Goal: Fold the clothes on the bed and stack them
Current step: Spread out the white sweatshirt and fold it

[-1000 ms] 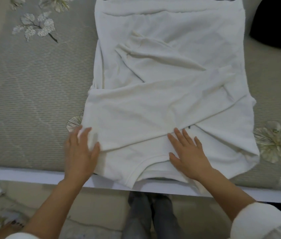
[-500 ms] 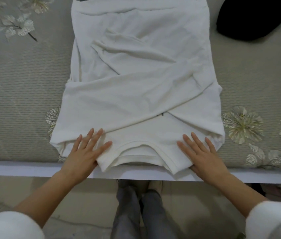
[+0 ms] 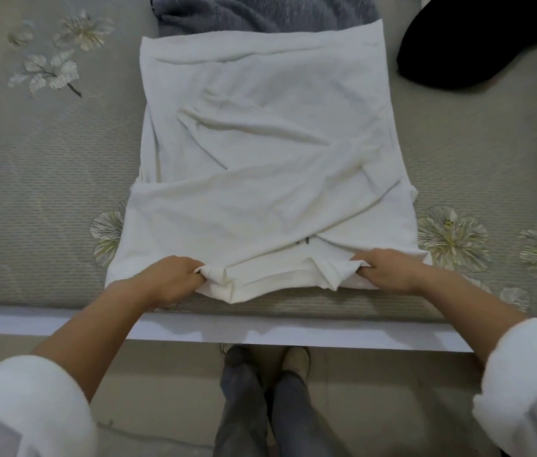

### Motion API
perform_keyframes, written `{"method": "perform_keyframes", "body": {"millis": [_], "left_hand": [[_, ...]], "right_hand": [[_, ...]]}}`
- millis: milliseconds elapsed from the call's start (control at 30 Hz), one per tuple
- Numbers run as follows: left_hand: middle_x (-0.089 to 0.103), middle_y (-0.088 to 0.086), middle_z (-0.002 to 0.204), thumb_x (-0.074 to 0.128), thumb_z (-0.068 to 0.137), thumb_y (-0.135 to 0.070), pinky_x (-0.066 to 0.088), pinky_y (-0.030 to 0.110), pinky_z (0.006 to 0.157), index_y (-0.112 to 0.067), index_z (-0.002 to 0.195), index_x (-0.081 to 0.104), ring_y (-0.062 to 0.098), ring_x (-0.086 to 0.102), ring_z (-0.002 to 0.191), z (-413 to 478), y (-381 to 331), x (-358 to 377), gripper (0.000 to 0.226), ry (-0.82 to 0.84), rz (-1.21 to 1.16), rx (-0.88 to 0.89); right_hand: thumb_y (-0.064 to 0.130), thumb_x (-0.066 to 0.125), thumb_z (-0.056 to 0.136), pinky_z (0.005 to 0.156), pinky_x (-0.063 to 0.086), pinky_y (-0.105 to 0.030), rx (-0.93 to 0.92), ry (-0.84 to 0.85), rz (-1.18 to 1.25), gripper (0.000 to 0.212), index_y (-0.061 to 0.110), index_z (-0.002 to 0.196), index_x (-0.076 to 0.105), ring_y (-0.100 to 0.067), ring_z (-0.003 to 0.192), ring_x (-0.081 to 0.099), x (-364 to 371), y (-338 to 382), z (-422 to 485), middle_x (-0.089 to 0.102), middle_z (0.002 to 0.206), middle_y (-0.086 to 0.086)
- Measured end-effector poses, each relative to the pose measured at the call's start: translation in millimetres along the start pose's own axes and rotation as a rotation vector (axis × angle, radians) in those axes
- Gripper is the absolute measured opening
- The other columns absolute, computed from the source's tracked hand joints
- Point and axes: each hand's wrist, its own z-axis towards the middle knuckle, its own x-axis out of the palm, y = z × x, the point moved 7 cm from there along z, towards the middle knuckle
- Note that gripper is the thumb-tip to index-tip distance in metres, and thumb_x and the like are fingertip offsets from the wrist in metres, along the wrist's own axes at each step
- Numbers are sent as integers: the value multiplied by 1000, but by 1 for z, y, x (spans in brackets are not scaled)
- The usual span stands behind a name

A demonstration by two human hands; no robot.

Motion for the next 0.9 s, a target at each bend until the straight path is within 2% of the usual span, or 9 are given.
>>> {"method": "perform_keyframes", "body": {"millis": [67, 167, 300, 400, 467, 567, 667, 767, 900], "left_hand": [[64, 7, 96, 42, 97, -27, 38, 26, 67, -12, 86, 61, 19, 55, 82, -7, -8, 5, 27, 93, 43, -20], [60, 9, 98, 48, 92, -41, 36, 30, 76, -14, 78, 58, 24, 54, 92, -22, -13, 29, 31, 314, 14, -75], [52, -10, 70, 49, 80, -44, 37, 21, 66, -25, 59, 48, 9, 44, 65, -38, -22, 52, 28, 460, -219, -147], [54, -15, 51, 65, 75, -27, 35, 12, 46, -23, 53, 55, 0, 47, 45, -36, -16, 36, 25, 435, -355, -165], [53, -11, 52, 67, 50, -26, 36, 16, 46, -19, 53, 52, 5, 48, 47, -27, -10, 14, 16, 397, -273, -132], [50, -6, 54, 58, 40, -22, 34, 20, 47, -18, 52, 47, 11, 47, 53, -8, -5, -25, 17, 327, -199, -86], [53, -1, 62, 55, 41, -24, 39, 26, 55, -16, 59, 49, 14, 49, 59, 20, -1, -72, 21, 212, -160, -100], [52, 4, 70, 54, 42, -24, 38, 31, 63, -14, 64, 48, 19, 48, 67, 50, -3, -114, 25, 162, -117, -112], [48, 2, 72, 62, 71, -9, 32, 27, 54, -14, 70, 43, 15, 42, 63, 98, -1, -160, 19, 84, -81, -156]], "right_hand": [[25, 40, 100, 86, 43, -31, 1, 76, 20, 29, 13, 111, 64, -24, 102, 57, 6, -6, -10, 63, 113, -6], [30, 48, 96, 59, 38, -13, 37, 283, 18, 23, 20, 77, 56, -10, 72, 51, 28, -13, -28, 58, 84, 3], [36, 51, 93, 79, 45, -27, 93, 481, 54, 13, 24, 93, 57, -16, 87, 53, 52, -21, -44, 58, 97, 2], [38, 56, 92, 73, 43, -27, 61, 314, 127, 19, 22, 85, 64, -12, 79, 55, 19, -27, -38, 64, 90, 0], [42, 62, 89, 71, 43, -28, 60, 165, 259, 27, 15, 86, 69, -13, 79, 57, -13, -31, -30, 69, 93, -9], [46, 67, 84, 66, 38, -29, 33, -31, 376, 37, 9, 84, 71, -14, 73, 54, -58, -32, -11, 67, 82, -16], [46, 68, 83, 65, 40, -30, 9, -133, 403, 36, 10, 78, 70, -14, 68, 55, -98, -25, 15, 64, 72, -5], [40, 69, 84, 57, 43, -18, 15, -250, 423, 22, 19, 76, 73, -5, 60, 57, -139, -20, 46, 68, 69, 4], [36, 65, 87, 55, 35, -28, 30, -400, 331, 29, 15, 67, 66, -14, 58, 50, -187, -9, 95, 58, 60, 2]]}}
